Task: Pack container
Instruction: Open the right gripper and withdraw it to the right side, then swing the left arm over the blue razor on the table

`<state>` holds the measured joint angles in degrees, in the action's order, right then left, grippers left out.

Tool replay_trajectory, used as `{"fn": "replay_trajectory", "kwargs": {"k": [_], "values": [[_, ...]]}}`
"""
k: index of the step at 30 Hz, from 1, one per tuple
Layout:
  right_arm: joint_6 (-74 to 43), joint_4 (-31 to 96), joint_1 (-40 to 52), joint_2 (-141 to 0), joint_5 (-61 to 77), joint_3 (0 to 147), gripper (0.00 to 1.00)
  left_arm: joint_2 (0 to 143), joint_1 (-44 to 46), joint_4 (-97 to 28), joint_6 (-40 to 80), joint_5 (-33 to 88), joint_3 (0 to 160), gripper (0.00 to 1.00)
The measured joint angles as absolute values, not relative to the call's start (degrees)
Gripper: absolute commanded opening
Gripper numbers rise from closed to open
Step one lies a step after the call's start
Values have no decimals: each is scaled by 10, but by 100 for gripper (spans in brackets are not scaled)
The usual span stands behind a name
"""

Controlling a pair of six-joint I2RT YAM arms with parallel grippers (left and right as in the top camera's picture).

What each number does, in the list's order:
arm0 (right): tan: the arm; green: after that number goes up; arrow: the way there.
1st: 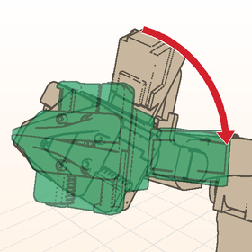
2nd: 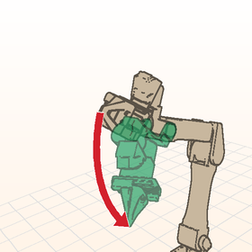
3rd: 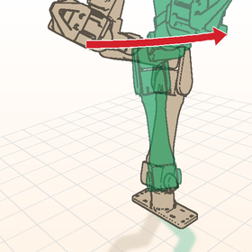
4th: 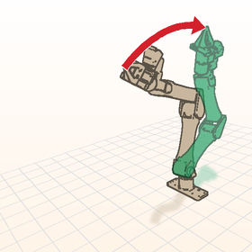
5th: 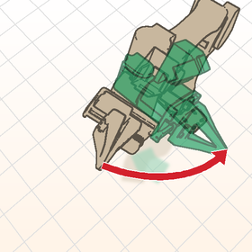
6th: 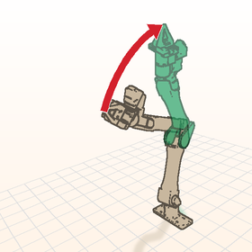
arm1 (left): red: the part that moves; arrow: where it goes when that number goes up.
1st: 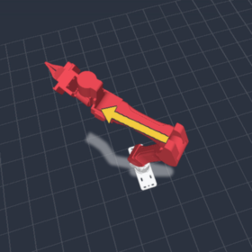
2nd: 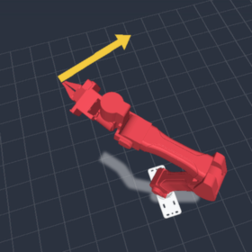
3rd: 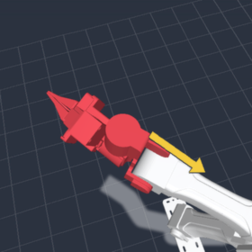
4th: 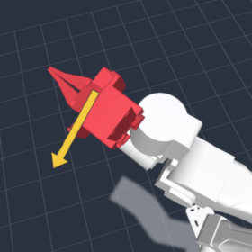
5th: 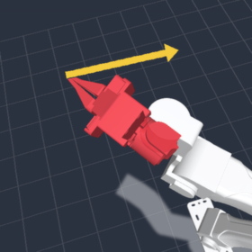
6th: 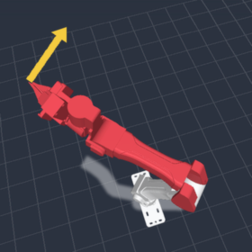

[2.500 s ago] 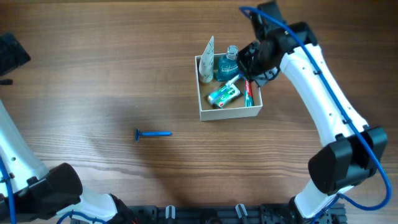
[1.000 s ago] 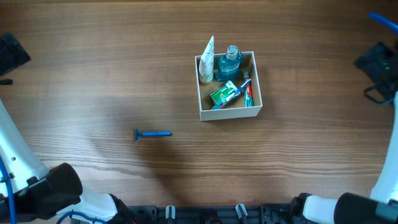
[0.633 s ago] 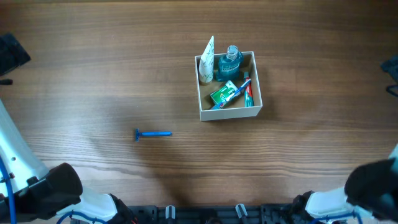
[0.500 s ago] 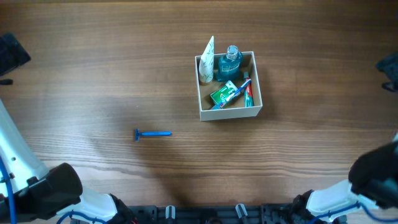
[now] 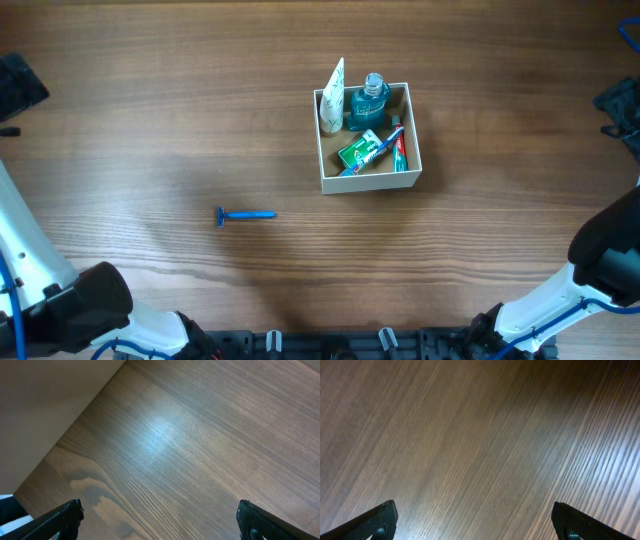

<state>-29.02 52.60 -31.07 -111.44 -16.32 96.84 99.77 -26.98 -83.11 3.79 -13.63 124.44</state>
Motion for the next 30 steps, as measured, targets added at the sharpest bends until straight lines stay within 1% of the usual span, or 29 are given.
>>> {"fn": "replay_trajectory", "kwargs": {"k": [9, 13, 15, 18, 21, 26, 30], "values": [[-290, 515, -311, -1114, -157, 968, 100, 998, -270, -831, 38, -133, 1244, 100], [-290, 515, -311, -1114, -154, 968, 100, 998, -270, -821, 39, -103, 1244, 100], [-290, 515, -311, -1114, -154, 968, 100, 998, -270, -816, 40, -60, 1244, 100], [-290, 515, -311, -1114, -154, 968, 100, 998, -270, -831, 43, 40, 1244, 100], [-290, 515, -311, -1114, -154, 968, 100, 998, -271, -863, 43, 168, 1244, 100], [-290, 513, -311, -1114, -154, 968, 100, 998, -266, -957, 44, 241, 1244, 100], [-290, 513, -311, -1114, -154, 968, 100, 998, -226, -960, 44, 248, 1244, 100]]}}
